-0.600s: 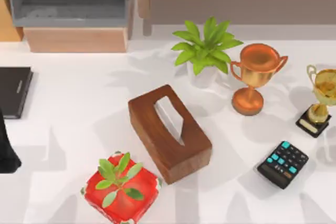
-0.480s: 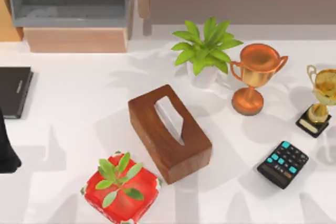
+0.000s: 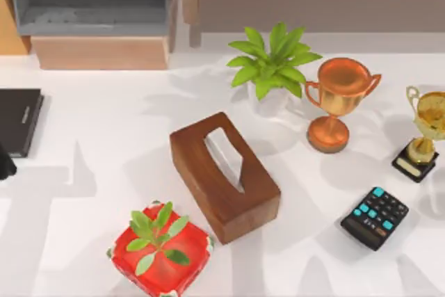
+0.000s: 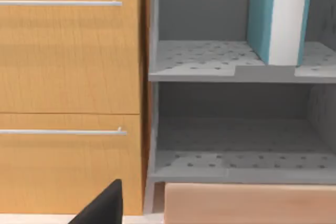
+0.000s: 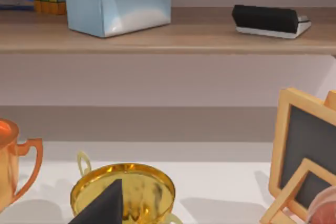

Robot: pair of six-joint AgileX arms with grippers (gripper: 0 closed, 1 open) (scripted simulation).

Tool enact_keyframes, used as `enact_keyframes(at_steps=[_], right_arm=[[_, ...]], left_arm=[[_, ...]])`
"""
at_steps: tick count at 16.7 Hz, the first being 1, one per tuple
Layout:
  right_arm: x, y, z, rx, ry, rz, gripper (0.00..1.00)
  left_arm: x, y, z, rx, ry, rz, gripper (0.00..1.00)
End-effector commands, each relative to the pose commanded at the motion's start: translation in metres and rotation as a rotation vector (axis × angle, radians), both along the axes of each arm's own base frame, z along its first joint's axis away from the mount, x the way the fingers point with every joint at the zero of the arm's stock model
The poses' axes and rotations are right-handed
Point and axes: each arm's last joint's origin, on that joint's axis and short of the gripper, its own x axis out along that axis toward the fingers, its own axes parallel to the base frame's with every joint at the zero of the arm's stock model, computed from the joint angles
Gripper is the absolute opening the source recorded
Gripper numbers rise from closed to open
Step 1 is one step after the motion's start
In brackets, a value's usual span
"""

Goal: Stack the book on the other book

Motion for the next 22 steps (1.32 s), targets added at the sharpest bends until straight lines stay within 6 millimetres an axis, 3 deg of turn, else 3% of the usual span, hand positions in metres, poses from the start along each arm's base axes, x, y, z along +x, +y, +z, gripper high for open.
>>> enact_keyframes(at_steps=[6,13,17,22], right_arm=[[0.000,0.000,0.000,0.000,0.000,0.000,1.00],[0.000,0.000,0.000,0.000,0.000,0.000,1.00],[0.000,0.000,0.000,0.000,0.000,0.000,1.00],[0.000,0.000,0.000,0.000,0.000,0.000,1.00]], left_arm=[[0.049,-0.008,0.049,-0.004,0.027,-0.003,1.00],[0.122,-0.024,0.082,-0.010,0.024,-0.005,1.00],[0.170,-0.038,0.089,-0.014,0.013,-0.006,1.00],[0.242,-0.061,0.060,-0.004,0.070,-0.006,1.00]])
